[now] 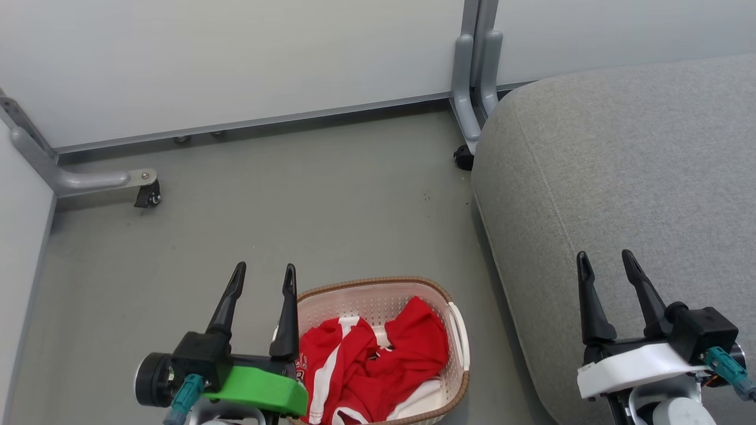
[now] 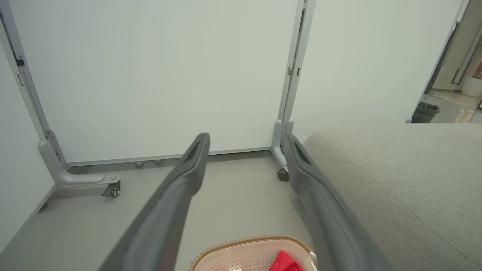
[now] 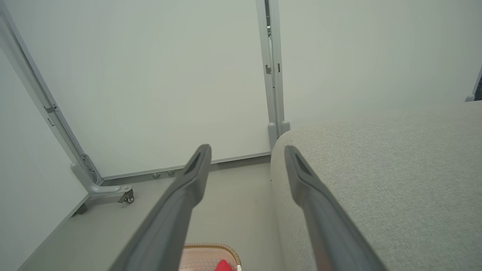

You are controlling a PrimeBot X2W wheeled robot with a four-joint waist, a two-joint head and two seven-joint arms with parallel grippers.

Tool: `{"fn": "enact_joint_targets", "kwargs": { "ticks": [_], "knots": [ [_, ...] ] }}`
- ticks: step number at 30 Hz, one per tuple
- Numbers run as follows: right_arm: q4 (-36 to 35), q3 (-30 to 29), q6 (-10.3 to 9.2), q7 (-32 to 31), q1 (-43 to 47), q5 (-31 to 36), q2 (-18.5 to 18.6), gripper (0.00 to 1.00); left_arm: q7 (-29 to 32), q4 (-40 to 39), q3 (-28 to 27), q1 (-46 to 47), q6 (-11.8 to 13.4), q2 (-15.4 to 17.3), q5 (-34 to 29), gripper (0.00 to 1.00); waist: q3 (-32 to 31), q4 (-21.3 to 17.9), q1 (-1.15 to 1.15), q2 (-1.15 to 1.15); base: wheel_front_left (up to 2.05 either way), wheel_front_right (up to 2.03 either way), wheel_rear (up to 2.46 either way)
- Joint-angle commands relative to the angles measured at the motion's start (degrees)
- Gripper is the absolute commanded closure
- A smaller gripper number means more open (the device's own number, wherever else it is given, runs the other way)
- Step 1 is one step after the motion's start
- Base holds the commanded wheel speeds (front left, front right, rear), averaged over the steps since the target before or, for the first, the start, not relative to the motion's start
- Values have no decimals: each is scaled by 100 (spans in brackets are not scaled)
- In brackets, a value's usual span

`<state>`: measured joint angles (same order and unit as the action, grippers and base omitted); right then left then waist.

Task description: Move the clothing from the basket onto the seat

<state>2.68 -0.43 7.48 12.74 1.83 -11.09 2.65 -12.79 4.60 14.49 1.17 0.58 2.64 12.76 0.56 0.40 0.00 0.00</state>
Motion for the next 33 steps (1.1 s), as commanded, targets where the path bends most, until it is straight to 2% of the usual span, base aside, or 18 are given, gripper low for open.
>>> {"fn": "enact_joint_targets", "kwargs": {
  "ticks": [1, 20, 33],
  "knots": [
    [-57, 14, 2, 64, 36, 137, 30, 0, -53, -37, 10, -48, 46, 35, -153, 0, 4, 0, 0, 0, 0, 0, 0],
    [-160, 24, 1, 260, 129, 860, 35, 0, -258, -68, 200, -99, 89, 40, -915, 0, 59, 0, 0, 0, 0, 0, 0],
    [-170, 1, 1, 251, 120, 784, 34, 0, -238, -18, 179, -55, 89, 40, -877, 0, 64, -2, 0, 0, 0, 0, 0]
  ]
}}
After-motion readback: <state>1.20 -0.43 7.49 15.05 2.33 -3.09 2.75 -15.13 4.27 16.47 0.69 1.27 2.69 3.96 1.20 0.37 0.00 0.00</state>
